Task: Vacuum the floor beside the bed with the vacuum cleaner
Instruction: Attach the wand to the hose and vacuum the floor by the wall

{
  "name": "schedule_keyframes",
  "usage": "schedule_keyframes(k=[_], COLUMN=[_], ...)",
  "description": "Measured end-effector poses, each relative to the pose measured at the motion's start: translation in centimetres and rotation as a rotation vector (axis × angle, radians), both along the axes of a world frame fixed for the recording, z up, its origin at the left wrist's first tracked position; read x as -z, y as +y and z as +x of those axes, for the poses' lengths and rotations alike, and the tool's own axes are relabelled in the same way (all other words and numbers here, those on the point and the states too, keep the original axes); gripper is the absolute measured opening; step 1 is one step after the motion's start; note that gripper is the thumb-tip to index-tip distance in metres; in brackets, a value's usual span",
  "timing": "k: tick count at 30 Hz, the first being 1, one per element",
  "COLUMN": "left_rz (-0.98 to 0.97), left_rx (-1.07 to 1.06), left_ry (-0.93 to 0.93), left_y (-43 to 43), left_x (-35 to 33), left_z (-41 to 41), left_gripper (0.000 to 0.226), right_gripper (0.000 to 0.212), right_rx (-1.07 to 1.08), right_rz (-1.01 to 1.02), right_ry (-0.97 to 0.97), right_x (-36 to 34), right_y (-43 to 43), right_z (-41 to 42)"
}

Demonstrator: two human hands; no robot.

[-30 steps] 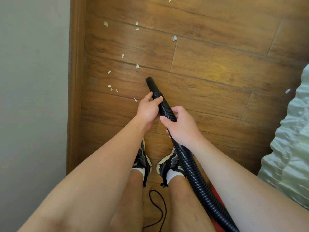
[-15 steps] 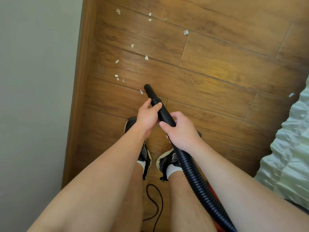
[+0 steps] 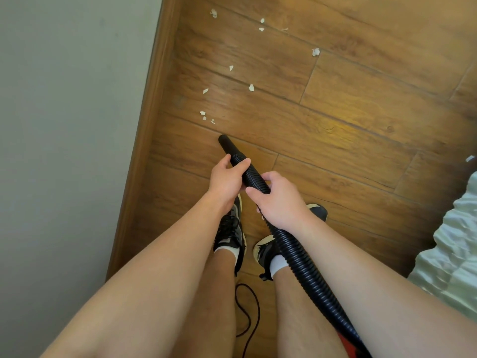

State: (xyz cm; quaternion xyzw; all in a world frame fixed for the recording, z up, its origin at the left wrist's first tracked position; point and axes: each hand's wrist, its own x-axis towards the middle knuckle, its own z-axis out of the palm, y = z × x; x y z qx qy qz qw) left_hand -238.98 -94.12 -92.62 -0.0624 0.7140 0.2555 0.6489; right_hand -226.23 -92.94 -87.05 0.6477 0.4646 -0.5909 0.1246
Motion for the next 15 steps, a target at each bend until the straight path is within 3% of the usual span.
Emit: schedule_keyframes(k=[15], left_rz=[0.023], left_rx=[0.003], left_ry=[0.015], left_y=[2.0], left_x=[0.2], left_z=[-3.5], left_gripper=[0.071], right_gripper=[0.039], right_rx=[-0.039], right_rz=[0.034], right_ry=[0.004], right_x=[0.3], right_y=[2.0], right_z=[-3.4])
